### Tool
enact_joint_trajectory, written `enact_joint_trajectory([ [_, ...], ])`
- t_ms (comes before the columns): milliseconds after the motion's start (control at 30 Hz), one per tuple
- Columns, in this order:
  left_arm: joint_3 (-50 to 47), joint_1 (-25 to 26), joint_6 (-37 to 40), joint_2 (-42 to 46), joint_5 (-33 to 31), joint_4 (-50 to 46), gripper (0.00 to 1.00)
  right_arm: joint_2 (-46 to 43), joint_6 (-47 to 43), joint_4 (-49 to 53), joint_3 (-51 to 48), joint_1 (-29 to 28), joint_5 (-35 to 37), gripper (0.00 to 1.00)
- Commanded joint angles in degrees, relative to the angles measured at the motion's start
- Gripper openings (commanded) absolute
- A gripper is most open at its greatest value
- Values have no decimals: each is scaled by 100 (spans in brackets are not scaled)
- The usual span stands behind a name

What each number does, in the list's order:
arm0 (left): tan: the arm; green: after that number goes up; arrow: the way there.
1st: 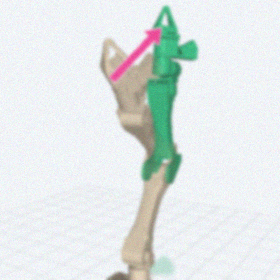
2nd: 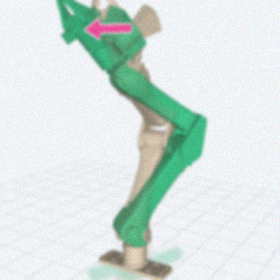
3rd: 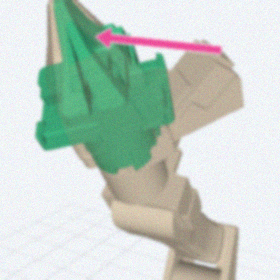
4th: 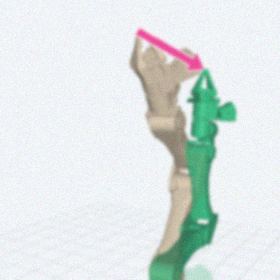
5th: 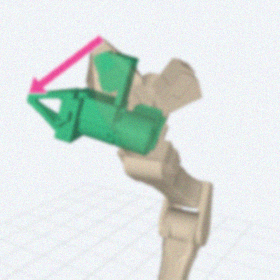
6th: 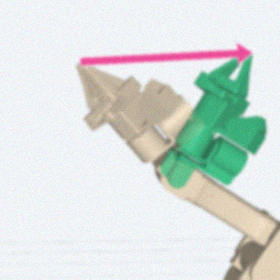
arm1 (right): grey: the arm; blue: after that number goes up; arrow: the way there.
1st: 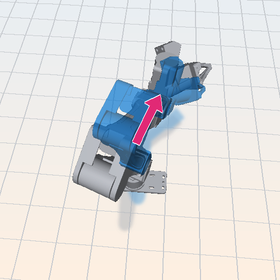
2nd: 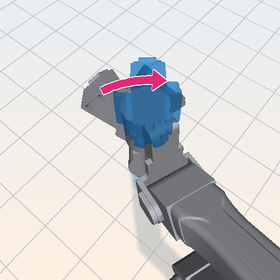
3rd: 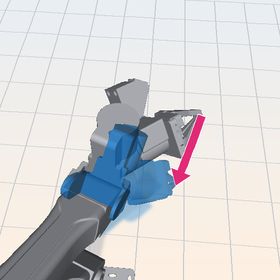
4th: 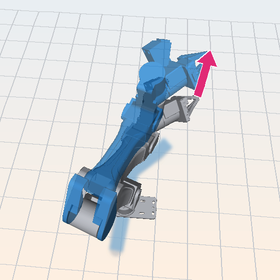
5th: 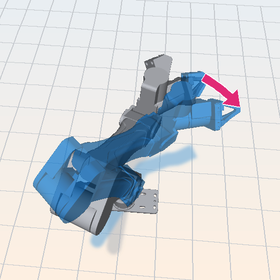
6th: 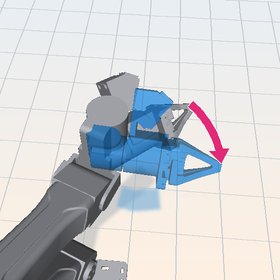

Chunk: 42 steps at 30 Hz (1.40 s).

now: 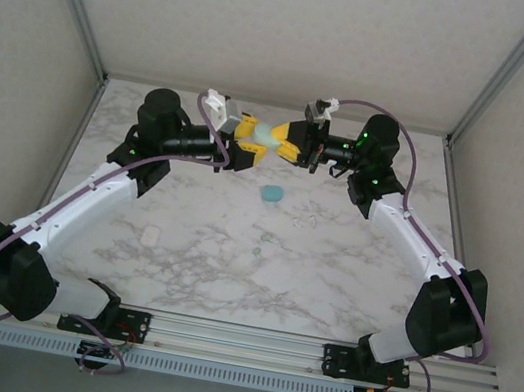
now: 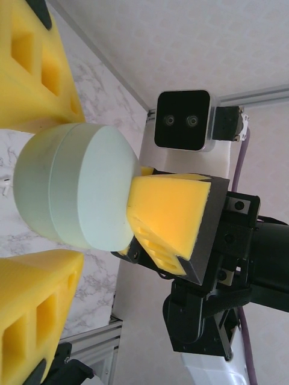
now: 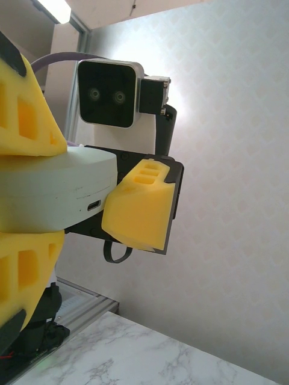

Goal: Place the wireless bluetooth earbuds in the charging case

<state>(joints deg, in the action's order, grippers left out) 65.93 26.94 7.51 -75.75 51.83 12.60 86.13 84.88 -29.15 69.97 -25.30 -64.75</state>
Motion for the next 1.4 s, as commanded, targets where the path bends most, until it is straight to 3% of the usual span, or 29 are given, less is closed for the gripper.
enact_joint_trajectory([
  [0,236,66,76,-30,182,-115,51,-30,-82,-67,7,-43,-38,15],
  [267,289,75,102,-73,186,-178,51,-20,-241,172,51,-79,-27,15],
  [800,415,110,458,-98,179,-795,39,-20,-476,546,176,-99,68,20],
  [1133,192,169,331,5,34,-725,34,-378,-2927,3650,985,-67,738,52],
  [1367,-197,276,201,187,-221,-545,32,-815,-5090,5586,1400,-30,2065,60],
])
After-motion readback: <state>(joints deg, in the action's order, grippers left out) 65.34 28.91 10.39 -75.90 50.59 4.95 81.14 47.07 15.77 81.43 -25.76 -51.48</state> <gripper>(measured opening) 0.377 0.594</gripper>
